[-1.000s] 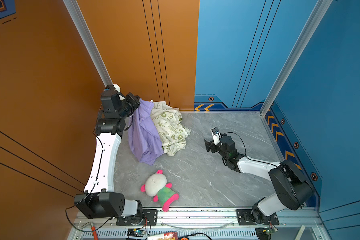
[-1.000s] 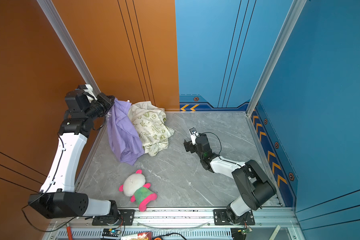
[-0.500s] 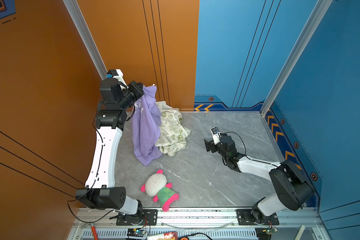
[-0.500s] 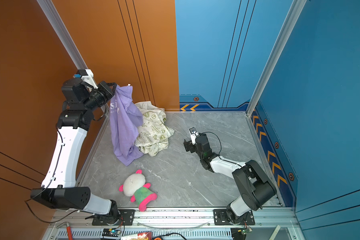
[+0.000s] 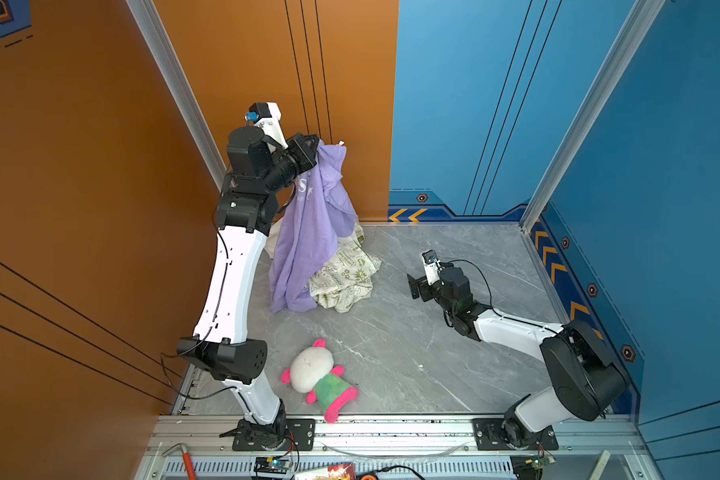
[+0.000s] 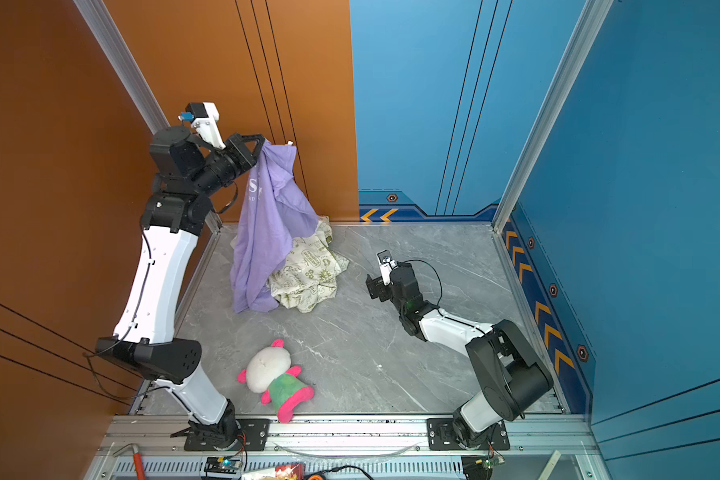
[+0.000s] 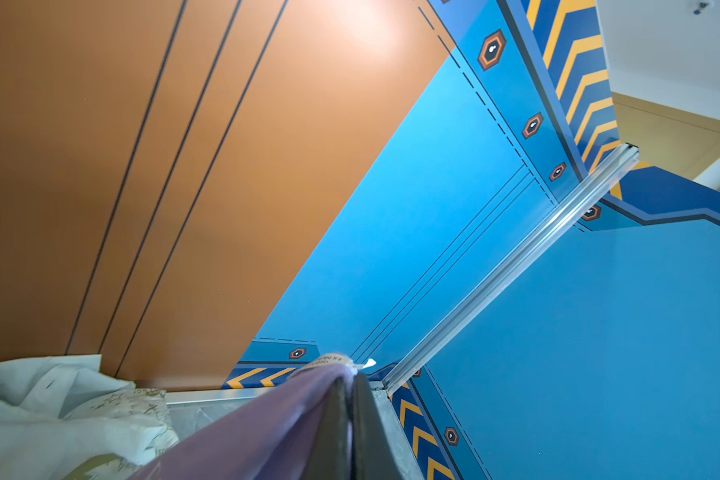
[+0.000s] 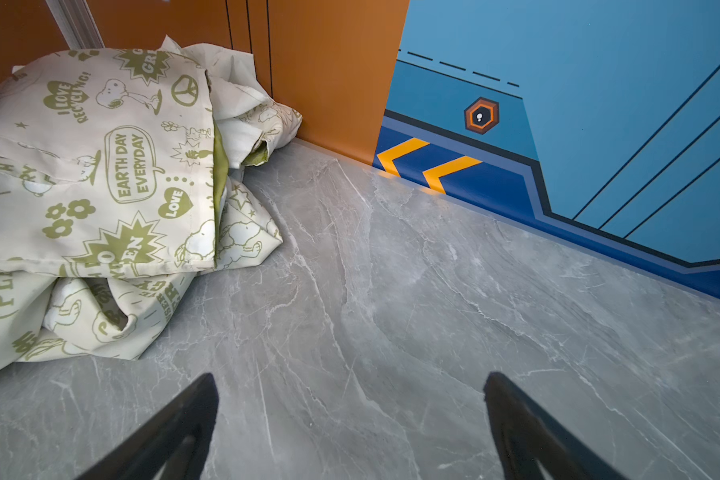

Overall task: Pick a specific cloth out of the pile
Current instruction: 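Lift the purple T-shirt up out of the pile with the left gripper, then swing the left gripper across, laying the T-shirt toward the right gripper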

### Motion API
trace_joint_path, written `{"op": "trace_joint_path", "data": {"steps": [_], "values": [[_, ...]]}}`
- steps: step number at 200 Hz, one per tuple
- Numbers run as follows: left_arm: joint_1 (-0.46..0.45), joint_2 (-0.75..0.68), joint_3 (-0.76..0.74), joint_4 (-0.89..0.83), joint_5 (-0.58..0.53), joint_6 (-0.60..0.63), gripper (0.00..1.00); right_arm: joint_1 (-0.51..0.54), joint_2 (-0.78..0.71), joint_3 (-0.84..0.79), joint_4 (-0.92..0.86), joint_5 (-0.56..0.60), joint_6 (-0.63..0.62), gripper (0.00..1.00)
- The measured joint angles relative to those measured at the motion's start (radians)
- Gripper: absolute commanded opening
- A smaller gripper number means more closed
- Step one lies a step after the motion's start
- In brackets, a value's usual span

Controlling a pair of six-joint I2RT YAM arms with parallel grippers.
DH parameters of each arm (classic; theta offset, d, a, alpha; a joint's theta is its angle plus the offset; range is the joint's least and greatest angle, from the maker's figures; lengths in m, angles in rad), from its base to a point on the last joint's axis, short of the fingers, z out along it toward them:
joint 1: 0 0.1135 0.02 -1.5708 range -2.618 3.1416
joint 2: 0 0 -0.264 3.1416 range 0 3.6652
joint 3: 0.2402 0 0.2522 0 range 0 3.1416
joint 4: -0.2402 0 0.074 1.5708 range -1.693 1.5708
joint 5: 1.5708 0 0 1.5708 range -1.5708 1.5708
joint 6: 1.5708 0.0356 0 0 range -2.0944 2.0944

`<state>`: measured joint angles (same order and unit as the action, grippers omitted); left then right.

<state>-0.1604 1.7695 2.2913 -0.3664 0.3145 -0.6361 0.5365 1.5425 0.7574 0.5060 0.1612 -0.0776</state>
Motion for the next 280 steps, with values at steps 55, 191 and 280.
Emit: {"op": "trace_joint_path", "data": {"steps": [55, 191, 280], "values": [[-0.096, 0.198, 0.238, 0.002, 0.029, -0.005, 0.0, -0.028, -0.001, 0.066, -0.057, 0.02, 0.007, 1.0], [-0.325, 0.454, 0.195, -0.338, 0.067, 0.149, 0.92, -0.178, -0.174, 0.037, -0.231, 0.27, 0.202, 1.0], [-0.102, -0.143, -0.389, -0.406, -0.208, 0.224, 0.93, -0.165, -0.101, 0.048, -0.236, 0.242, 0.243, 1.0]]}}
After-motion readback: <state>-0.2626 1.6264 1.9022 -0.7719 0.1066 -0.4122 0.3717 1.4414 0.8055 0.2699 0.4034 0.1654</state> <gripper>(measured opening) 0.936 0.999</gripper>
